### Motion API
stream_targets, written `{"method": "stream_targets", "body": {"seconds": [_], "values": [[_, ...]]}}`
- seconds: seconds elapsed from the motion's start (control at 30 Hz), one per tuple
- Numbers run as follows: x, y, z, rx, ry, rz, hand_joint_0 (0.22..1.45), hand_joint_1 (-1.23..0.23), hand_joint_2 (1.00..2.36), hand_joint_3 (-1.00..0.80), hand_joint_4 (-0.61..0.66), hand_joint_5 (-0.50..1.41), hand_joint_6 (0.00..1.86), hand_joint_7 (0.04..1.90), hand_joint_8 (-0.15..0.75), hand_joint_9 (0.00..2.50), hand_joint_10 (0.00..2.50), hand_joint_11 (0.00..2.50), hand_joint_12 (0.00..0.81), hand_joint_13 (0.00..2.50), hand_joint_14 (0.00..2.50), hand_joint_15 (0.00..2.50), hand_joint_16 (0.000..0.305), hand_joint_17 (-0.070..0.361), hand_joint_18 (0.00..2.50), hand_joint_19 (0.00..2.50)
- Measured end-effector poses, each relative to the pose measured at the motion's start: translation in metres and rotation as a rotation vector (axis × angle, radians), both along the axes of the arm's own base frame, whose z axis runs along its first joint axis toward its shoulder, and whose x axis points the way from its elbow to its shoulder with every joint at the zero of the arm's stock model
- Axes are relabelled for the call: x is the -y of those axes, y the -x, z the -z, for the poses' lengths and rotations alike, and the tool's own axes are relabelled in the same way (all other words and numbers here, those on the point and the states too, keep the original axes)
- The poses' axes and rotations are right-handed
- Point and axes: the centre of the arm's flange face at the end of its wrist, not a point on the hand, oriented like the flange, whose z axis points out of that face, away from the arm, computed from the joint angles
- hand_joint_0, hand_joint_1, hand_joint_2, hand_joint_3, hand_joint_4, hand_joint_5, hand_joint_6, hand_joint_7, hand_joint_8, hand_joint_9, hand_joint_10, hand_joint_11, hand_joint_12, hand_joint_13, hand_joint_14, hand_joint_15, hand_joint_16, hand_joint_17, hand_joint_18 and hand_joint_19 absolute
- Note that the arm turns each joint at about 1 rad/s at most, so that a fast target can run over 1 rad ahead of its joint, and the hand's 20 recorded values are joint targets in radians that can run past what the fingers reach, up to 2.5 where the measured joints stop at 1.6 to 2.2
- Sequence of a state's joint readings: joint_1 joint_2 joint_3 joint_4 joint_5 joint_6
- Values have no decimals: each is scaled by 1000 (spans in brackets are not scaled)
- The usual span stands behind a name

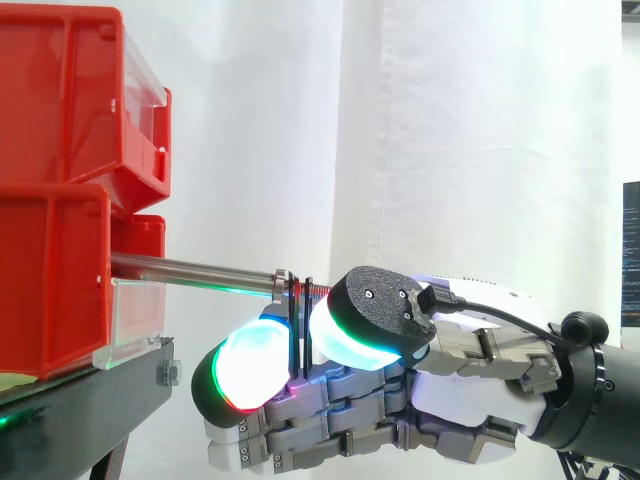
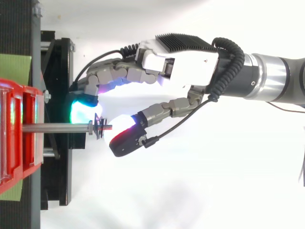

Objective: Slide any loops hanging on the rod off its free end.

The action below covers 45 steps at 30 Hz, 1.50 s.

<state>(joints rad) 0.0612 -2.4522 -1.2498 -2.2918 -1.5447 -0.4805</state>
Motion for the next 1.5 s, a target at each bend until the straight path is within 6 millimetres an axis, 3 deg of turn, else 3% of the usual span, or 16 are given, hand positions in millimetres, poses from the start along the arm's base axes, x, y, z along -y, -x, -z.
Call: {"method": "stream_targets", "body": {"seconds": [0.5,0.93,1.5], "values": [[-3,0,1,-1,3,-4,603,-612,1013,-298,199,-169,828,844,296,621,0,0,324,572,0,0,38,86,510,101],[-2,0,1,-1,3,-2,607,-665,1009,-81,141,-170,934,757,338,651,0,10,370,616,1,0,47,107,597,70],[0,-1,-1,11,2,-2,623,-740,1002,38,-40,-146,933,859,345,728,0,28,385,685,0,17,51,115,682,75]]}}
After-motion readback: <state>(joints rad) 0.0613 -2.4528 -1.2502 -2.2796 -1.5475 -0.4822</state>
